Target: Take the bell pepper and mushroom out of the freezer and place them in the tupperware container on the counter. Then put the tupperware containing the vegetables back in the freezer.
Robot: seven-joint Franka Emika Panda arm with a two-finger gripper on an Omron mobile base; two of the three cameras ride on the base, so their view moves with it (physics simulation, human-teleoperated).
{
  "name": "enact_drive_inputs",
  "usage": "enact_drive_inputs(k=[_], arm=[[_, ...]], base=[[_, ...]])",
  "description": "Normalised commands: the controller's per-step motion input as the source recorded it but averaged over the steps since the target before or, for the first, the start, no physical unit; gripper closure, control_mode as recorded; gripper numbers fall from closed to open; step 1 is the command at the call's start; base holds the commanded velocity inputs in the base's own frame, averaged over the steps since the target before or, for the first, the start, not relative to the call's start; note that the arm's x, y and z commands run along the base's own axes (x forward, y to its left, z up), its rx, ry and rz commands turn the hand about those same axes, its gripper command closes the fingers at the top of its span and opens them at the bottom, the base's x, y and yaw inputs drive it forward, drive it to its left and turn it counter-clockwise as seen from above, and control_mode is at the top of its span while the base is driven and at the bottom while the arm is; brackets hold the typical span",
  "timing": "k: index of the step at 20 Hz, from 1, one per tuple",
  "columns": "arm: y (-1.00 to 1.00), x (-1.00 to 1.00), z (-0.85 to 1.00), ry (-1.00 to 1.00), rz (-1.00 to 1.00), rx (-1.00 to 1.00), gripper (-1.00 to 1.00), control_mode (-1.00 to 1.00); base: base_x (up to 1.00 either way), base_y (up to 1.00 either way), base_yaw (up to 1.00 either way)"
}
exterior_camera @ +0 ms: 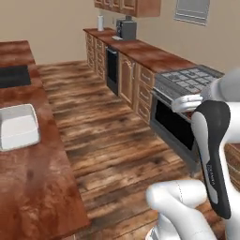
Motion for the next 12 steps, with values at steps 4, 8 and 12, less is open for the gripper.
enact_drive_inputs(k=[4, 8, 12], arm=[[0.0, 0.0, 0.0, 0.0, 0.0, 0.0, 1.0, 1.0], [0.0, 0.0, 0.0, 0.0, 0.0, 0.0, 1.0, 1.0], [0.0, 0.0, 0.0, 0.0, 0.0, 0.0, 1.0, 1.0]], base=[[0.02, 0.0, 1.0], [0.52, -0.28, 0.89], [0.76, -0.33, 0.83]])
